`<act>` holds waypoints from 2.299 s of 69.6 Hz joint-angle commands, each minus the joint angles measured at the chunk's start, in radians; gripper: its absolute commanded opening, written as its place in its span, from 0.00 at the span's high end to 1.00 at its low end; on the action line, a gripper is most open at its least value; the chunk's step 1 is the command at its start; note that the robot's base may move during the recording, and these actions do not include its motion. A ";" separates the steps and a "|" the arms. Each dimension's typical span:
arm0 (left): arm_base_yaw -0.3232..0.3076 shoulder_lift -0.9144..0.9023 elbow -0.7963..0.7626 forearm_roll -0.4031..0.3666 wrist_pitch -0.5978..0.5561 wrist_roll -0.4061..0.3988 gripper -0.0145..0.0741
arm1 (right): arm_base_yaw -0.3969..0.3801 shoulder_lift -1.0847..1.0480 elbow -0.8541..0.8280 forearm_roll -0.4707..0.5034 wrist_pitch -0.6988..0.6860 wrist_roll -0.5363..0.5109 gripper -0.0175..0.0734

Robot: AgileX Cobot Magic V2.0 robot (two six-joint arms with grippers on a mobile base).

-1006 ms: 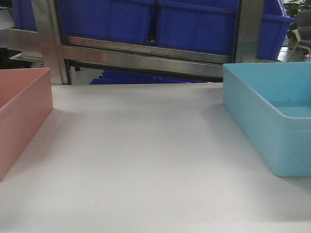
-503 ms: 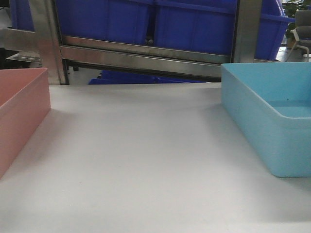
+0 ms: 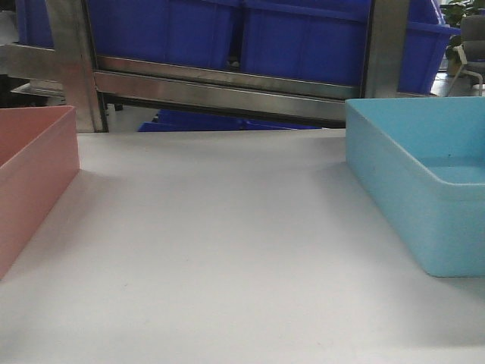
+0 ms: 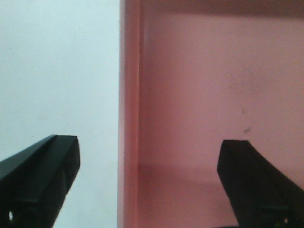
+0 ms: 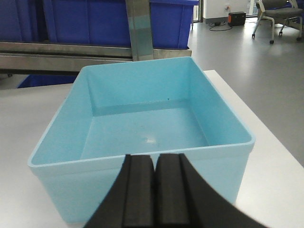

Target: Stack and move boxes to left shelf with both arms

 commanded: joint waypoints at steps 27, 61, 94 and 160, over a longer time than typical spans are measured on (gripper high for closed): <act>0.002 0.105 -0.044 0.028 -0.086 0.008 0.47 | -0.006 -0.005 -0.002 -0.001 -0.090 -0.011 0.75; 0.002 0.104 -0.062 -0.071 -0.051 -0.016 0.85 | -0.006 -0.005 -0.002 -0.001 -0.091 -0.011 0.75; -0.243 -0.086 -0.122 -0.116 0.071 -0.347 0.85 | -0.006 -0.005 -0.002 -0.001 -0.090 -0.011 0.75; -0.759 0.085 -0.062 0.181 -0.003 -0.819 0.85 | -0.006 -0.005 -0.002 -0.001 -0.089 -0.011 0.75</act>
